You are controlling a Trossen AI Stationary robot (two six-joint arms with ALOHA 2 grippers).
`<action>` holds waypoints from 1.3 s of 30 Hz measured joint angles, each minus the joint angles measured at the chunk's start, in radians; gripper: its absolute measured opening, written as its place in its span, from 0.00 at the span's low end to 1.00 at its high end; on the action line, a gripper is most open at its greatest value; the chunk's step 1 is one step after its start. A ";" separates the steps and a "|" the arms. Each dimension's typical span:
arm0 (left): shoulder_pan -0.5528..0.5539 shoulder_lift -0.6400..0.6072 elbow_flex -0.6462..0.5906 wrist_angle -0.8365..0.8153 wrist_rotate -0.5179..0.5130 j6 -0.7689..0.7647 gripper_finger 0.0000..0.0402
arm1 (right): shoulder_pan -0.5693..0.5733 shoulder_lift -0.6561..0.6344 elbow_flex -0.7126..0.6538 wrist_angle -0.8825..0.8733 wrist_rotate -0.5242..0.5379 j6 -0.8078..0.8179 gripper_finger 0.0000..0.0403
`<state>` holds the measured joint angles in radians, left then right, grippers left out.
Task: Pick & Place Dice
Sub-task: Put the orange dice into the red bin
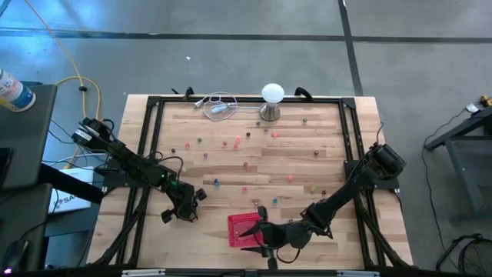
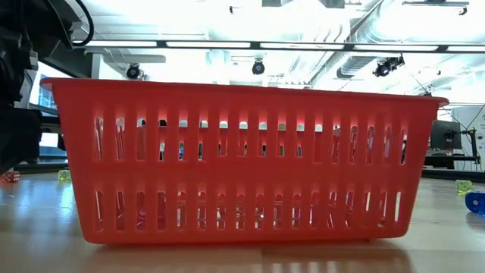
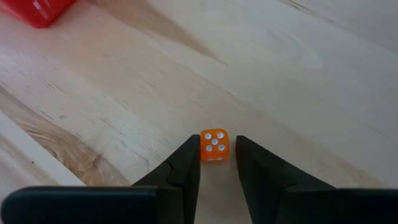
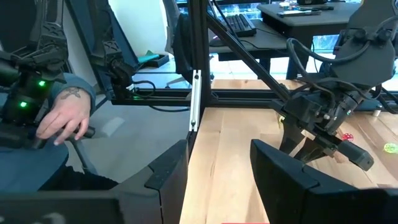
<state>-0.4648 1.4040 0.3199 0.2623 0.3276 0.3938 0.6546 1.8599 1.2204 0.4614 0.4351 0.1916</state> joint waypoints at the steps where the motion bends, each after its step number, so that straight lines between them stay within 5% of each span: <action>1: 0.000 0.000 0.000 0.001 0.000 0.001 0.23 | 0.000 0.000 0.000 0.000 0.000 0.000 0.41; 20: 0.000 0.000 -0.002 0.015 -0.015 0.001 0.23 | 0.000 0.012 0.000 -0.002 0.002 -0.003 0.41; 31: 0.000 0.001 -0.004 0.015 -0.019 -0.025 0.11 | 0.000 0.012 0.000 -0.002 0.003 0.013 0.41; 39: -0.002 -0.058 -0.005 0.018 -0.136 -0.184 0.11 | 0.006 0.012 0.000 0.014 0.004 0.009 0.41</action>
<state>-0.4665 1.3463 0.3149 0.2806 0.1916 0.2097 0.6608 1.8717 1.2204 0.4750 0.4392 0.2011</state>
